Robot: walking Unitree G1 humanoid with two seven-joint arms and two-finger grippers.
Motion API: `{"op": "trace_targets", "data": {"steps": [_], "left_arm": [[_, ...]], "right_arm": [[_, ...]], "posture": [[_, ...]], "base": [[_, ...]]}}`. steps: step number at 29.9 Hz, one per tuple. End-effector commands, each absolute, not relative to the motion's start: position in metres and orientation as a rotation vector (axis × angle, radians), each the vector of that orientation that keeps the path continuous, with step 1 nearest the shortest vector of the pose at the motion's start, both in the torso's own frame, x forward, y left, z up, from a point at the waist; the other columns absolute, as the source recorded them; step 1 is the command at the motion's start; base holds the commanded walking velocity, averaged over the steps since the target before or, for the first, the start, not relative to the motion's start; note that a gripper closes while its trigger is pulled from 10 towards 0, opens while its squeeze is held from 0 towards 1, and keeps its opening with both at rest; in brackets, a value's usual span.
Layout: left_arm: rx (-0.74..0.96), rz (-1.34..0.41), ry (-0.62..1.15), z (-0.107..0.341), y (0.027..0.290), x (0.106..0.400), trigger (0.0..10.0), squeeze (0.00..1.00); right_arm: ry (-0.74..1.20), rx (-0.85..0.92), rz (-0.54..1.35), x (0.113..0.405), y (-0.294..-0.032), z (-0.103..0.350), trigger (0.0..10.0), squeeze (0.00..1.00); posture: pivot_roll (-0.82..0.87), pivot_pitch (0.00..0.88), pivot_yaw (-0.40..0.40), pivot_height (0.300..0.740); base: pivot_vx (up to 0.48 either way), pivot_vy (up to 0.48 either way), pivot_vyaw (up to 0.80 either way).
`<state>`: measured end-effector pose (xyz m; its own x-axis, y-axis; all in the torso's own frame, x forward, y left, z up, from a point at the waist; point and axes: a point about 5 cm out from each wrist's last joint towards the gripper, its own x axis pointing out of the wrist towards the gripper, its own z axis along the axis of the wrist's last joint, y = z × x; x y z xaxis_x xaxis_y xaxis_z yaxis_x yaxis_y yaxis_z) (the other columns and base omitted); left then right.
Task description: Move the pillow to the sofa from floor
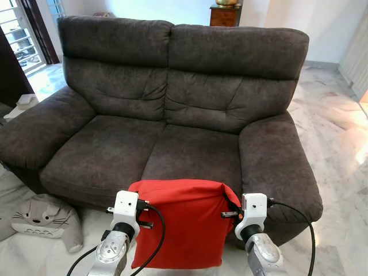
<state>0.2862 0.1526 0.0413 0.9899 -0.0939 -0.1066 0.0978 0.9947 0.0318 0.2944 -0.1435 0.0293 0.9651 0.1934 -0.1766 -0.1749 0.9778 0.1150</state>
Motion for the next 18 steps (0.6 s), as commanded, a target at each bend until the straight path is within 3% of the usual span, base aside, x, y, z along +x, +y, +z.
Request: {"op": "trace_targets", "data": {"steps": [1, 14, 18], "left_arm": [[0.050, -0.004, 0.007, 0.063, 0.176, 0.294, 10.0, 0.00], [0.044, -0.009, 0.001, 0.065, 0.175, 0.293, 10.0, 0.00], [0.049, -0.002, -0.027, 0.073, 0.179, 0.297, 10.0, 0.00]], "right_arm": [[0.117, 0.115, 0.085, 0.305, -0.162, 0.046, 10.0, 0.00], [0.101, 0.132, 0.083, 0.307, -0.161, 0.051, 10.0, 0.00], [0.075, 0.139, 0.092, 0.312, -0.160, 0.058, 10.0, 0.00]], "posture": [[0.05, 0.038, 0.005, 0.740], [0.05, 0.043, 0.001, 0.740], [0.05, 0.044, 0.000, 0.740]], "base": [[0.285, 0.000, 0.00], [0.295, 0.000, 0.00], [0.306, 0.000, -0.65]]}}
